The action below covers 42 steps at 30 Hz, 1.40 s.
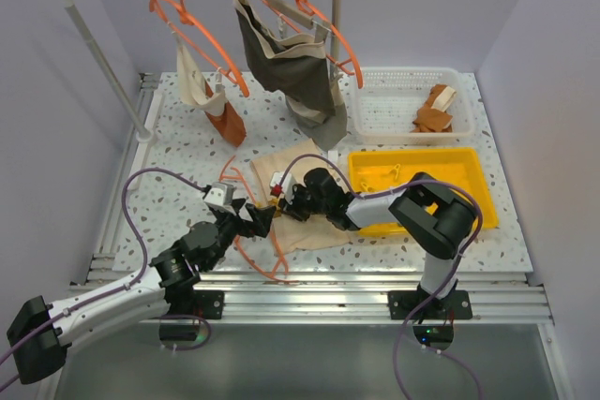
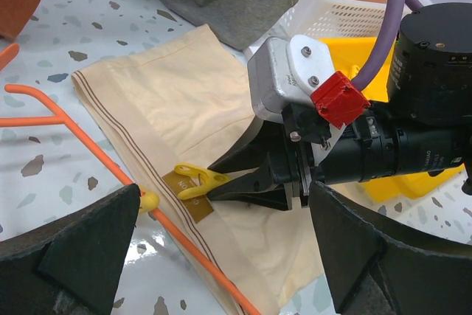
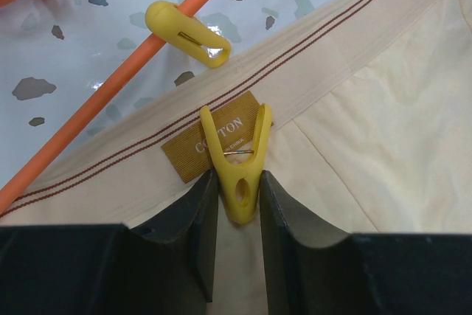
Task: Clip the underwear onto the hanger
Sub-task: Pick up the clamp at the center of the board, then open the clamp.
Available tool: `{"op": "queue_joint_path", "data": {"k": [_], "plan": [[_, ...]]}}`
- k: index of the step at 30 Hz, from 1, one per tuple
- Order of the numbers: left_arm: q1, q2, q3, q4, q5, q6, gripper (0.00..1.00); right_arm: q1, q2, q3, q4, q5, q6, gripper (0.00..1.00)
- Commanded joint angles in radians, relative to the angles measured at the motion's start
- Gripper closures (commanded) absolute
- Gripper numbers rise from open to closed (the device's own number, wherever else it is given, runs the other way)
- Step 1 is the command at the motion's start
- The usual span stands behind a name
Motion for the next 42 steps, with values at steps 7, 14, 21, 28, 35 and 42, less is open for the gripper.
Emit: {"op": "queue_joint_path", "data": {"k": [7,14,21,28,35,42], "plan": [[0.001,-0.010,-0.029,0.088,-0.013,0.013,0.00,-0.006,-0.116,-0.030,0.038,0.043,0.030,0.86],[0.001,-0.027,-0.122,0.323,0.029,0.089,0.00,-0.003,-0.324,-0.105,-0.006,0.091,0.138,0.86],[0.001,-0.071,-0.190,0.522,0.137,0.140,0.00,0.024,-0.522,-0.179,-0.019,0.111,0.257,0.85],[0.002,-0.095,-0.187,0.676,0.280,0.127,0.00,0.047,-0.657,-0.196,-0.031,0.043,0.395,0.85],[0.005,-0.108,-0.195,0.788,0.446,0.064,0.00,0.070,-0.734,-0.200,0.004,-0.039,0.503,0.85],[0.008,-0.113,-0.184,0.851,0.549,-0.015,0.00,0.085,-0.742,-0.200,0.104,-0.165,0.608,0.85]]}}
